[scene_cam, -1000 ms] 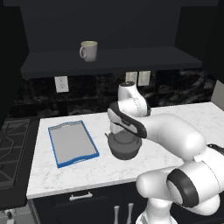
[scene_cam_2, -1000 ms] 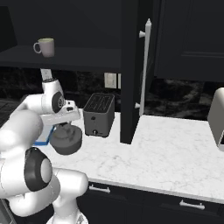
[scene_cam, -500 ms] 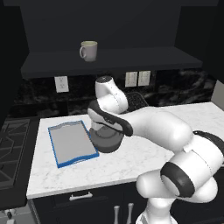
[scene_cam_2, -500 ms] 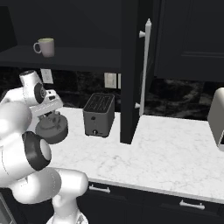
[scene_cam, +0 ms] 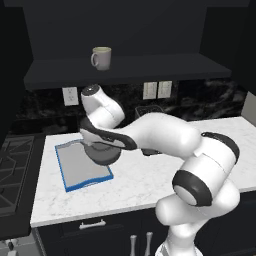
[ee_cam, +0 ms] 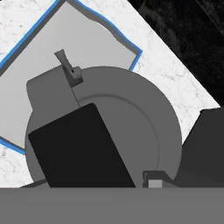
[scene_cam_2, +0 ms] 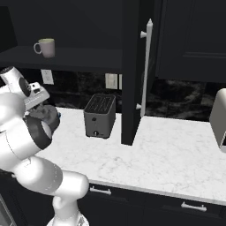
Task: Pick the kettle from the counter and place it on the tray. Then pick the mug from the cabinet and place it on the tray. Then close the cabinet doors.
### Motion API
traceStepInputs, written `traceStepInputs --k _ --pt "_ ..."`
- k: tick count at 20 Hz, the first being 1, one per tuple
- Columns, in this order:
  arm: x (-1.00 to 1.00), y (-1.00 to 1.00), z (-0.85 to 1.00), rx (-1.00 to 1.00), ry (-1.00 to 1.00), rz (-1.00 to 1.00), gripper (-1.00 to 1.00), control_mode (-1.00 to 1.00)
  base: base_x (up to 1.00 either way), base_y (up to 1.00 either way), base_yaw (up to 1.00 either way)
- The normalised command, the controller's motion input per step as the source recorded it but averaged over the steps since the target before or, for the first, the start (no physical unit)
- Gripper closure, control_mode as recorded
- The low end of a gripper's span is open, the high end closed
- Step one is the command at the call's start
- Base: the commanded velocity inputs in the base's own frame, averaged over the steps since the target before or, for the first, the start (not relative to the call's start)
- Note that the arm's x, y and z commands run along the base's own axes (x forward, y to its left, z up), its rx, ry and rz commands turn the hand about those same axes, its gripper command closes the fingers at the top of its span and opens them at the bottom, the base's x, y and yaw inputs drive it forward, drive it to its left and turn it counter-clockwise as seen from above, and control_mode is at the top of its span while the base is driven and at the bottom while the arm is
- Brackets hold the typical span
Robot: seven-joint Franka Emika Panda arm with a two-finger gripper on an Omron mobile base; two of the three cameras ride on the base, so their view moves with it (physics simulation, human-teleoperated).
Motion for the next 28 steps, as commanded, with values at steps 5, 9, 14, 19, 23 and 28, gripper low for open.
traceStepInputs --k 5,9,14,19,23,28 --pt "0.03 0.38 -0.02 -0.01 -0.03 0.0 1.0 -1.0 0.0 0.0 0.0" --pt "0.06 0.46 0.0 0.0 0.0 0.0 1.0 -1.0 0.0 0.0 0.0" --pt "0.08 0.39 -0.01 0.0 -0.01 0.0 1.0 -1.0 0.0 0.0 0.0" --pt "0.17 0.23 -0.12 0.0 0.0 0.0 1.0 -1.0 0.0 0.0 0.0" --pt "0.34 0.06 -0.19 0.0 0.0 0.0 1.0 -1.0 0.0 0.0 0.0" --pt "0.45 0.01 -0.14 0.01 0.0 0.0 1.0 -1.0 0.0 0.0 0.0"
